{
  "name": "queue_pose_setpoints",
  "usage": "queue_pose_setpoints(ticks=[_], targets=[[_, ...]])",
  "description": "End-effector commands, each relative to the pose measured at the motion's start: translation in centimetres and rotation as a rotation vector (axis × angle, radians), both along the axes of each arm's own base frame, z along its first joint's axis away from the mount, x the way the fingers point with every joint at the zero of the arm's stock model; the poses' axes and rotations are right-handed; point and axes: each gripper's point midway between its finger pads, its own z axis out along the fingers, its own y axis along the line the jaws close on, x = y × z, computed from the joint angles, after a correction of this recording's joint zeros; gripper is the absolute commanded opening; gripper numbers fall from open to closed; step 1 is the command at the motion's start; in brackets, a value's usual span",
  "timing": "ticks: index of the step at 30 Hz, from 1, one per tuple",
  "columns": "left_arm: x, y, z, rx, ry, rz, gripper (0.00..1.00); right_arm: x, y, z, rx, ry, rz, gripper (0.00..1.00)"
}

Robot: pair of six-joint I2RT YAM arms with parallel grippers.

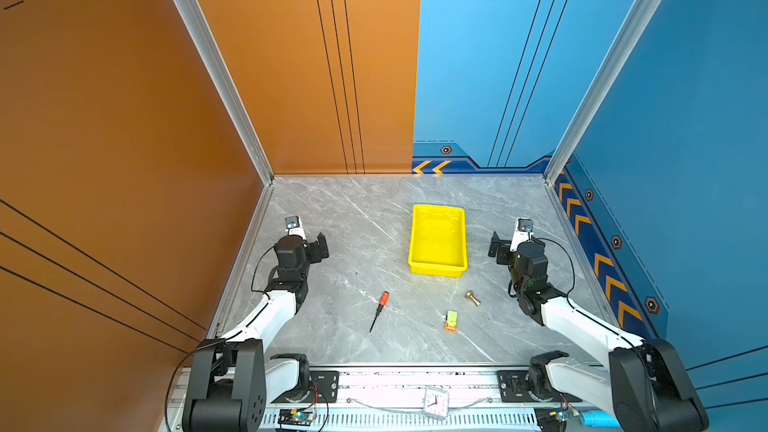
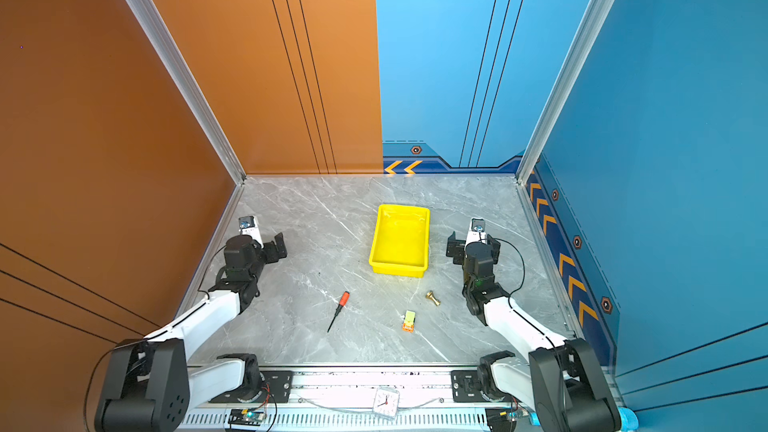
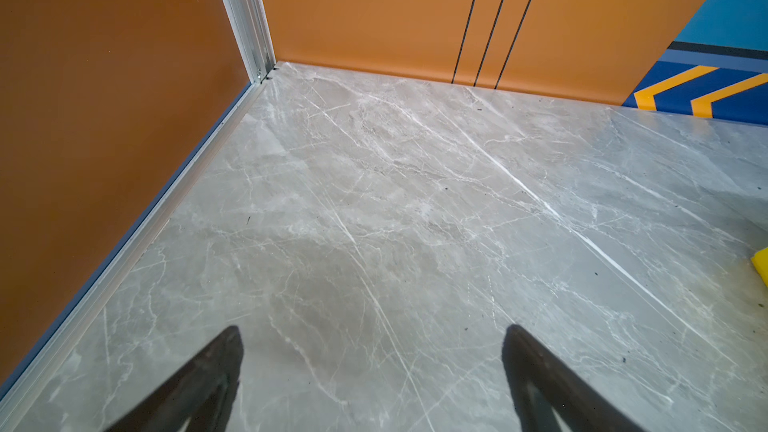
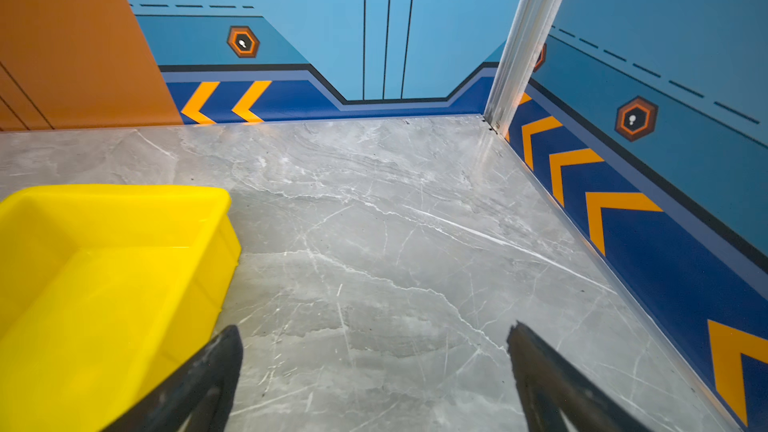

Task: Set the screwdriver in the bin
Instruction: 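Move the left gripper toward the red-handled screwdriver while the right arm reaches toward the bin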

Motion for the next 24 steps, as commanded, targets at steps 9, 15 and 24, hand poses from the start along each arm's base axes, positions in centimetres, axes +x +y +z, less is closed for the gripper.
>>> queue_pose_setpoints(ticks=[9,15,24], targets=[[-2.2,-1.6,-0.8,-0.222,0.253,0.059,0.98,-3.8,1.4,4.3,0.111,0.101,-0.069,1.00],[-4.0,-3.3,-0.6,-0.244,0.427,0.029,0.98,-4.4,4.5,3.4,0.231,0.236,0.046,1.00],[-6.6,-8.6,2.3,-0.160,0.502,-0.154,0.98,-5.0,8.9,3.0,0.259,0.396,0.152,1.00]])
